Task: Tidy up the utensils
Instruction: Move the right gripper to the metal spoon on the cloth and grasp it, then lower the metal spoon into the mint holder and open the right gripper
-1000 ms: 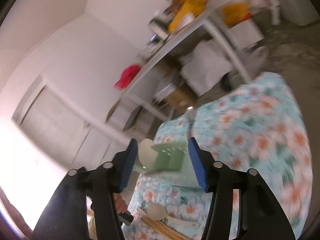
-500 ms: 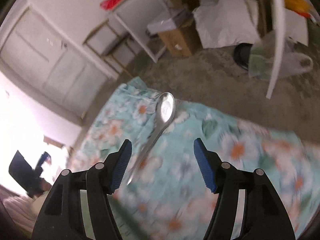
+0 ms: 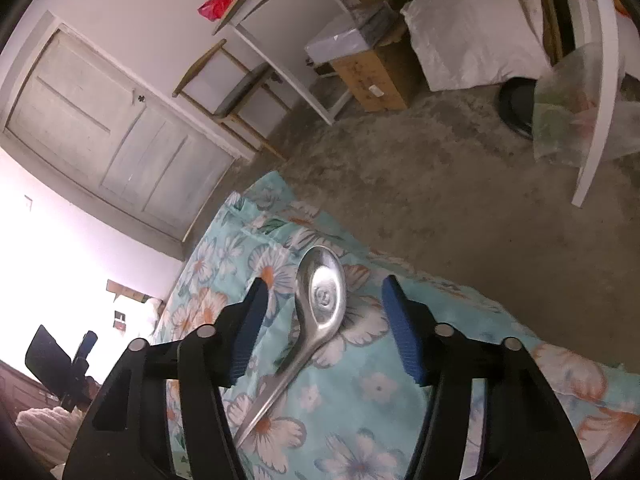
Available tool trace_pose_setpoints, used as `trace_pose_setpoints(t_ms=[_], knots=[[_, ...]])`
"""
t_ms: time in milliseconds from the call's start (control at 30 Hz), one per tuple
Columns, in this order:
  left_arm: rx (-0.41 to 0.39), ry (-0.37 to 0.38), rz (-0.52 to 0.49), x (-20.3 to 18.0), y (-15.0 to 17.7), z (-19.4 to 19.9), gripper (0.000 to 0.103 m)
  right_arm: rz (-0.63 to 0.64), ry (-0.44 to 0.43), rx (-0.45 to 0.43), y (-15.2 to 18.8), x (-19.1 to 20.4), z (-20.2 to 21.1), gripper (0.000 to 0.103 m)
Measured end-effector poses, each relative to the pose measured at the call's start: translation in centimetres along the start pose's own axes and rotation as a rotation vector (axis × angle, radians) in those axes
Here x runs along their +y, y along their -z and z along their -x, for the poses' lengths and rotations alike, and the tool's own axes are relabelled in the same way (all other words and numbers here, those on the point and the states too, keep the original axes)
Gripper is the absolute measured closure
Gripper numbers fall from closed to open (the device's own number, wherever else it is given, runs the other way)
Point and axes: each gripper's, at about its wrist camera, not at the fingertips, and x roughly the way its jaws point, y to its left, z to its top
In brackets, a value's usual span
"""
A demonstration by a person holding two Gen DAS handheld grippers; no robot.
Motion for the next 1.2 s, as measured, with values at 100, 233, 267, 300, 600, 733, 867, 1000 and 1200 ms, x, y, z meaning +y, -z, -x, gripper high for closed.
trace_pose_setpoints(t_ms=[100,233,267,300,600,733,867,1000,1200], knots=[[0.000,-0.010,0.004,0.0,0.1,0.1,0.057,0.020,0.005,0.010,0.1,0.3,-0.7,0.061],[0.004,-0.016,0.003,-0.1,0.4,0.3,0.057,0.034,0.027,0.007,0.4,0.5,-1.2,0.088],[0.005,-0.017,0.001,-0.1,0.5,0.4,0.057,0.042,0.030,-0.002,0.5,0.6,-1.3,0.094],[0.004,-0.018,0.002,-0.1,0.4,0.3,0.057,0.054,0.031,-0.014,0.6,0.7,-1.0,0.097],[-0.008,-0.011,0.008,-0.2,0.8,0.9,0.057,0.117,0.079,-0.170,1.8,2.6,4.2,0.102],[-0.014,-0.004,0.009,-0.5,0.6,1.7,0.057,0.138,0.166,-0.313,2.1,4.5,9.4,0.102],[-0.036,-0.001,0.015,-0.9,0.4,3.1,0.057,0.147,0.289,-0.464,2.9,7.3,15.0,0.102],[-0.048,-0.012,0.024,-1.2,0.2,4.5,0.057,0.138,0.421,-0.614,4.4,11.2,21.2,0.102],[-0.070,-0.034,0.033,-1.2,0.3,7.6,0.057,0.107,0.470,-0.814,9.3,17.9,29.3,0.102]])
